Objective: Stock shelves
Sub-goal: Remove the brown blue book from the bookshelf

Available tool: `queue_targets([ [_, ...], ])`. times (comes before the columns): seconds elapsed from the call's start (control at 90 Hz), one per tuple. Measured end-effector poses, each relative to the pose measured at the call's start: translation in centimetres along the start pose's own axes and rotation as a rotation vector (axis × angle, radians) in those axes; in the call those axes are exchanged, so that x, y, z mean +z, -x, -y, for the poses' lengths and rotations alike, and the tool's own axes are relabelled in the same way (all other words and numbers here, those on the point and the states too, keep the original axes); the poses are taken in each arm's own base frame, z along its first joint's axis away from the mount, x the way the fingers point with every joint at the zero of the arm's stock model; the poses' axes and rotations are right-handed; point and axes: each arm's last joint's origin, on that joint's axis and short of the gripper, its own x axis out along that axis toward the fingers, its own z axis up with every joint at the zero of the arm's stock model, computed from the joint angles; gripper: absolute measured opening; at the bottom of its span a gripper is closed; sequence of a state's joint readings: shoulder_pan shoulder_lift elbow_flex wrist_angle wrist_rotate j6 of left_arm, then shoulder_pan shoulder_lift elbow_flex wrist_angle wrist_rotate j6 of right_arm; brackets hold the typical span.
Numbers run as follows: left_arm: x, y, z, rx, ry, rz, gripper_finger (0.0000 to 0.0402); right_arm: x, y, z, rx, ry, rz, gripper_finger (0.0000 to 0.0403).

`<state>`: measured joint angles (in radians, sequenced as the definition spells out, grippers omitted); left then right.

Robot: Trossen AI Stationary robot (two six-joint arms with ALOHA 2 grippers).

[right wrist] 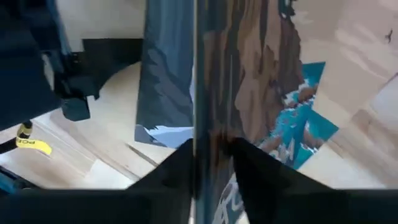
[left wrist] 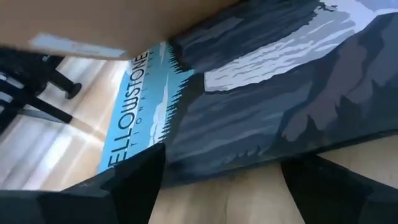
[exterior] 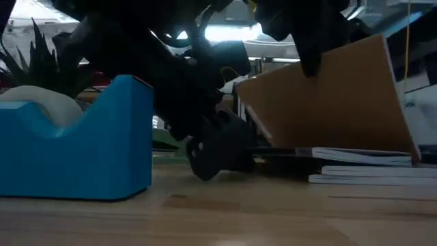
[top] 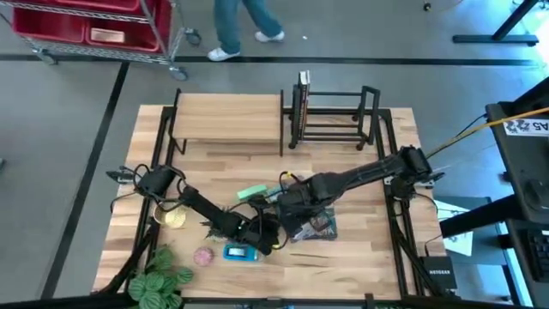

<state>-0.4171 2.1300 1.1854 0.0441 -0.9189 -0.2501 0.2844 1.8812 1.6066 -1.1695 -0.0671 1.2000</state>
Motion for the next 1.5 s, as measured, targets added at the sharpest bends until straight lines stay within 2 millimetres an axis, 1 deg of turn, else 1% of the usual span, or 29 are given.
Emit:
queue_targets([
  [0.122,0.0,0.0,0.0,0.0,-0.021,-0.001,0.0297,-0.5,0.0,-0.3,0.006,0.041,0.017,0.0179],
  [0.233,-0.1,0.1,0.1,-0.002,-0.026,-0.002,0.0297,-1.0,-0.1,-0.5,0.006,0.067,0.022,0.0224],
  [0.333,-0.1,0.4,0.3,-0.007,-0.035,0.001,0.0297,-1.9,0.1,-0.7,0.003,0.129,0.02,0.0251],
  [0.422,-0.2,1.1,0.4,-0.014,-0.058,-0.007,0.0297,-3.3,0.4,-0.4,-0.051,0.227,0.019,0.0262],
  [0.478,-0.2,1.7,0.3,-0.021,-0.067,-0.021,0.0297,-4.1,0.5,0.1,-0.123,0.271,0.011,0.0263],
  [0.533,-0.1,2.3,0.1,-0.054,-0.046,-0.047,0.0297,-4.8,0.5,0.9,-0.195,0.3,-0.036,0.026],
  [0.578,0.1,2.8,-0.3,-0.105,0.017,-0.085,0.0297,-5.3,0.4,1.7,-0.264,0.32,-0.087,0.0255],
  [0.644,0.6,2.7,-1.4,-0.2,0.141,-0.179,0.0297,-5.8,-0.1,2.5,-0.346,0.338,-0.129,0.0243],
  [0.711,0.7,1.7,-2.5,-0.233,0.189,-0.249,0.0297,-6.0,-0.8,3.4,-0.405,0.334,-0.148,0.0232],
  [0.878,0.9,-1.1,-4.6,-0.292,0.244,-0.329,0.0297,-6.2,-3.0,5.4,-0.514,0.333,-0.16,0.0207],
  [1.033,1.0,-2.9,-6.2,-0.253,0.271,-0.34,0.0297,-6.5,-5.3,7.3,-0.593,0.328,-0.195,0.0195],
  [1.144,1.1,-3.9,-7.1,-0.292,0.249,-0.346,0.0297,-6.7,-6.7,8.3,-0.613,0.334,-0.206,0.019],
  [1.3,1.4,-4.8,-7.7,-0.329,0.18,-0.303,0.0297,-7.0,-8.0,9.0,-0.604,0.412,-0.226,0.0188],
  [1.5,2.0,-5.6,-8.1,-0.366,0.124,-0.219,0.0297,-7.5,-8.1,8.7,-0.603,0.492,-0.203,0.0188],
])
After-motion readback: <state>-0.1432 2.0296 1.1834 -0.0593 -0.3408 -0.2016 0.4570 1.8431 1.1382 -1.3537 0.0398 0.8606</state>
